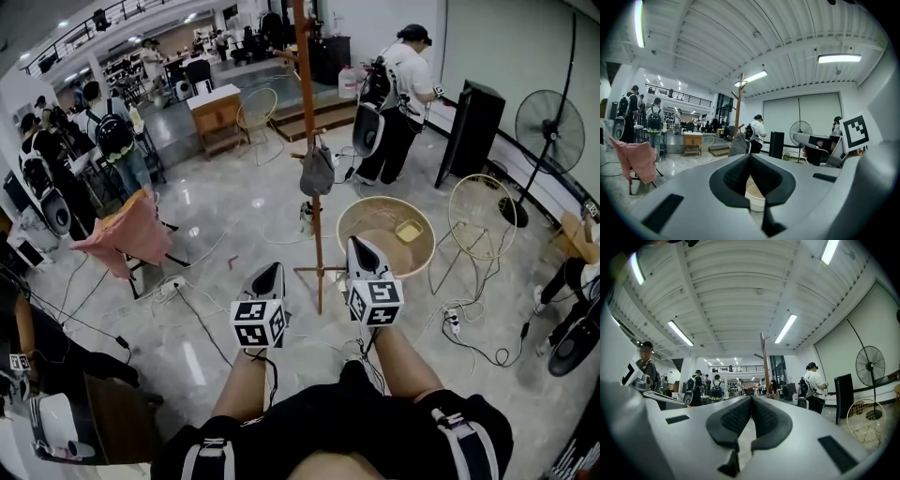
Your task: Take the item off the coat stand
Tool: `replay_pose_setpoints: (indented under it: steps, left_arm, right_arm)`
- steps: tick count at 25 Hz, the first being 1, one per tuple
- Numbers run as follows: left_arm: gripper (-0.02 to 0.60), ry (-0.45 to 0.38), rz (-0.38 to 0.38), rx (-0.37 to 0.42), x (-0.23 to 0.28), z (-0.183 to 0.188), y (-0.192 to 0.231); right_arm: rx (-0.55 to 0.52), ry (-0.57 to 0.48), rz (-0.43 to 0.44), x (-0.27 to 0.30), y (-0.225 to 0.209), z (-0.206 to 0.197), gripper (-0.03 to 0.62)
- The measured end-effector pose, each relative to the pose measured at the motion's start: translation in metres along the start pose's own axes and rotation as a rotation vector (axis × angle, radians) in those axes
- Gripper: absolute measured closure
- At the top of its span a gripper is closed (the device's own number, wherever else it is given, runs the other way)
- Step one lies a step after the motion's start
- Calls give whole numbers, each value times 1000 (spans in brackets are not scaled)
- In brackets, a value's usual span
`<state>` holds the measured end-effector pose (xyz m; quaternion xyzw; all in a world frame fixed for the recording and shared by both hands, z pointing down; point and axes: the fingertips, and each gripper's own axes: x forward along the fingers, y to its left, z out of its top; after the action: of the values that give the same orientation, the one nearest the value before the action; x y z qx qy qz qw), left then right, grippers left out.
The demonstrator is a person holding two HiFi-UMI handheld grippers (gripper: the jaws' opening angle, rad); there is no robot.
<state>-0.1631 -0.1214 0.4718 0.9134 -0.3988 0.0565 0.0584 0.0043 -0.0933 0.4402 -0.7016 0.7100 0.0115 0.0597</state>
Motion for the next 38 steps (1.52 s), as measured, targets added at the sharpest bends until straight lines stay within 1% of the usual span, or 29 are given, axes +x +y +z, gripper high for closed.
replay_pose_setpoints:
  steps: [3, 10, 14, 18, 22, 27, 29, 31, 32, 35, 38]
  left_arm:
    - [565, -5, 6, 10, 49, 6, 11]
    - [565, -14, 38, 23, 188, 49, 34]
    - [565, -18, 57, 22, 265, 68, 41]
    - [565, -12, 78, 17, 337, 78, 45]
    - [565, -13, 93, 8, 379, 78, 50]
    - [565, 8, 109, 4, 403, 73, 72]
    - [565, 19, 117, 3, 410, 73, 80]
    - [565, 18, 128, 3, 411, 76, 89]
    - [565, 15, 132, 5, 411, 79, 94]
    - [565, 12, 141, 13, 414, 85, 105]
    - [565, 20, 164, 8, 415, 87, 114]
  right_arm:
    - [0, -7, 5, 43, -27, -6, 578]
    - [-14, -10, 40, 169, -105, 4, 577]
    - [-17, -10, 80, 237, -145, 5, 579]
    - [-27, -11, 125, 294, -181, 6, 579]
    - [-31, -6, 147, 335, -203, -5, 579]
    - [-14, -15, 154, 372, -210, -10, 577]
    - [-6, -1, 177, 384, -209, -13, 576]
    - [-10, 22, 218, 396, -199, -18, 448]
    - [-19, 32, 233, 403, -194, -21, 412]
    - [-45, 68, 250, 424, -187, -30, 357]
    - [-54, 104, 245, 444, -186, -39, 324]
